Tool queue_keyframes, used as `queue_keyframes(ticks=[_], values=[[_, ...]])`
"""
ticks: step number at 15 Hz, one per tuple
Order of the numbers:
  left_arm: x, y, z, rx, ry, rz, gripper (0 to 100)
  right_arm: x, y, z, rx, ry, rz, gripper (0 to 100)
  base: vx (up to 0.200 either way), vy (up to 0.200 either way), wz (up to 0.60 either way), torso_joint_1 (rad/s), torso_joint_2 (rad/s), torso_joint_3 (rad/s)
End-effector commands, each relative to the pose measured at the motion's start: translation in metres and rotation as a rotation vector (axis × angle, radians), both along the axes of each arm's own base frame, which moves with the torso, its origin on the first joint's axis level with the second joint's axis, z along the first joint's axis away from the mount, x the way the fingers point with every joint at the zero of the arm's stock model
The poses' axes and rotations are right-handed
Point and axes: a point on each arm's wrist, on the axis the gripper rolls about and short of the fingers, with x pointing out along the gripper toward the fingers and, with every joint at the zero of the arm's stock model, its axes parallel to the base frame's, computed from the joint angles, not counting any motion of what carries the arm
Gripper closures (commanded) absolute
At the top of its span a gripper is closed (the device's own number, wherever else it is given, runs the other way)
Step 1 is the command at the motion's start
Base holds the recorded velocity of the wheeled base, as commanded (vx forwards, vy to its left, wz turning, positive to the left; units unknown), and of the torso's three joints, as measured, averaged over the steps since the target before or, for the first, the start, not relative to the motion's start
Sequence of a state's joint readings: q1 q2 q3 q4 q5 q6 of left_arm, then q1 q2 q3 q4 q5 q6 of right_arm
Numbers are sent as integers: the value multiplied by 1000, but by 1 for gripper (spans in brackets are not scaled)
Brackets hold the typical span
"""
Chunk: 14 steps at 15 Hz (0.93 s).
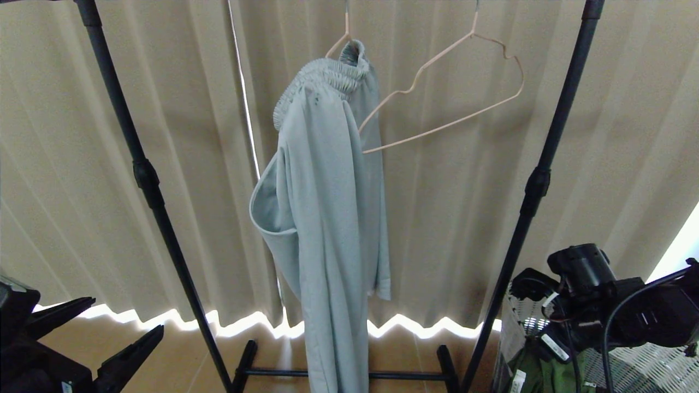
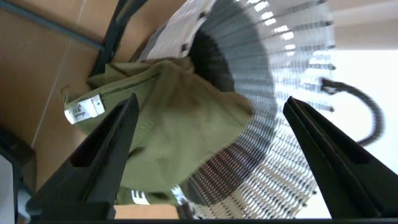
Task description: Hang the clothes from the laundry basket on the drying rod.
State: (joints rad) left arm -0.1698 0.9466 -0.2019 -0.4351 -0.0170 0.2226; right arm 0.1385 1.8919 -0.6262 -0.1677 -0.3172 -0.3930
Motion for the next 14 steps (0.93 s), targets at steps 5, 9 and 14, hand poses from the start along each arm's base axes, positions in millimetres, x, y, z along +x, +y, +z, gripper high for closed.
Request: queue_keyframes(ticks=[5,9,14], values=[[0,0,-1,1,6,0,0,11,7,-12,-5,30,21,0,0,0,0,0,0,0],[0,0,-1,1,8,0,0,4,5,-16,-29,59,10,0,0,0,0,0,0,0],[0,0,-1,1,6,1,0,4,2,-17,-72,58,-21,100,0,0,0,0,0,0]])
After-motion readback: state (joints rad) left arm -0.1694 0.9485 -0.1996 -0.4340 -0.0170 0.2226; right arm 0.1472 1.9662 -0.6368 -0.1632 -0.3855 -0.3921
